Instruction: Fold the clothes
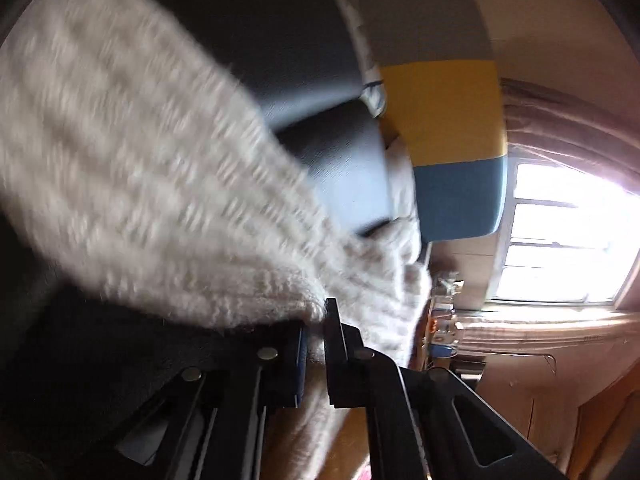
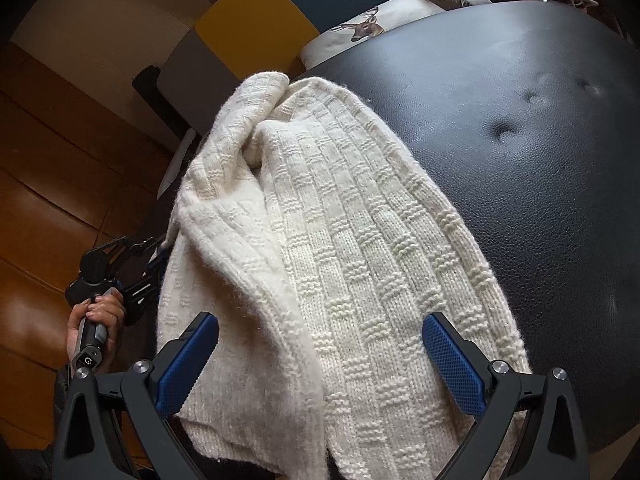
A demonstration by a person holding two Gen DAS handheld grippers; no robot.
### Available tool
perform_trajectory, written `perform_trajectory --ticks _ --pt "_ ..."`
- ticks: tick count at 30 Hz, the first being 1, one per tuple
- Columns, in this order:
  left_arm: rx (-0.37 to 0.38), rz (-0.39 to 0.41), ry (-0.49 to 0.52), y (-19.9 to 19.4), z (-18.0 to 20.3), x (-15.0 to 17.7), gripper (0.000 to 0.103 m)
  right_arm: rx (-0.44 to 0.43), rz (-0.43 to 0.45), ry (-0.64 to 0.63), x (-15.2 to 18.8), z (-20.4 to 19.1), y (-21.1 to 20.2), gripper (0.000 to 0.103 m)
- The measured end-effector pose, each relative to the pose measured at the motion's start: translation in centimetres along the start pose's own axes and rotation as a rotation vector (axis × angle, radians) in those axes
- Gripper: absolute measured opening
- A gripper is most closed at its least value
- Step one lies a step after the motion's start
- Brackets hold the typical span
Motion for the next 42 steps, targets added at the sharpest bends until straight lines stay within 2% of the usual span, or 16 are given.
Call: perform_trajectory --ticks 4,8,11,13,15,21,24,26,29,31,34,36,39,40,42 --pt "0.059 0.084 0.152 -5.6 4.0 -1.9 0.005 -0.143 0.066 0.007 -2.5 -0.7 -1.1 0.103" --pt "0.031 0.172 0.271 -10.2 5.7 -4.4 0.005 -0.253 0.105 0.033 -6.9 -1.2 -0.1 0.103" --pt "-0.029 0.243 0.29 -11.7 5.6 -7.3 0.005 -0.223 0.073 -0.007 -9.9 -2.0 2.2 0.103" --pt "-0.066 0.271 0.276 -12.1 5.0 -9.2 0.005 -0.245 0.03 -0.007 -10.9 -2.3 4.2 0.103" --pt "-0.11 0.295 0.269 -11.9 4.5 -11.0 0.005 -0.232 -0.024 0.001 -11.4 -2.2 6.4 0.103" --pt "-0.264 0.388 0.282 -12.4 3.3 -15.9 0.005 -0.088 -0.139 0.024 -10.7 0.6 9.6 0.103" --pt "-0.305 0.3 0.192 -11.8 1.7 -17.7 0.008 -0.029 -0.145 0.008 -10.9 1.6 9.7 0.103" --pt "-0.283 0.253 0.17 -12.0 1.3 -17.3 0.009 -0.019 -0.14 0.005 -11.0 1.9 9.6 0.103" --pt "-0.226 0.227 0.19 -13.7 1.3 -15.3 0.012 -0.009 -0.133 -0.015 -11.2 1.8 9.2 0.103" --pt "-0.188 0.199 0.221 -15.1 1.0 -12.9 0.014 -0.002 -0.122 -0.048 -11.3 1.0 8.4 0.103" --pt "-0.202 0.085 0.305 -14.7 -0.6 -7.7 0.015 -0.092 -0.089 -0.136 -11.4 -1.9 6.4 0.103" --pt "-0.202 -0.023 0.343 -13.3 -2.2 -3.9 0.015 -0.184 -0.091 -0.203 -10.9 -4.7 5.5 0.103" --pt "-0.19 -0.176 0.338 -10.6 -4.4 1.4 0.016 -0.353 -0.142 -0.254 -9.1 -8.3 5.4 0.103" --pt "-0.177 -0.226 0.32 -9.8 -5.1 2.8 0.019 -0.38 -0.17 -0.257 -8.3 -9.0 5.9 0.103" --pt "-0.189 -0.258 0.305 -8.6 -6.2 4.9 0.023 -0.403 -0.227 -0.227 -6.8 -9.4 7.8 0.103"
Point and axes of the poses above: each gripper's, at about its wrist camera, not at the fingertips, and y roughly the way its jaws point, z to its right, x to its underside, the point moved 4 cm from there along y, roughly the way its jaws point, and after that the axes turned 15 degrees about -y, right-handed, at the moved point
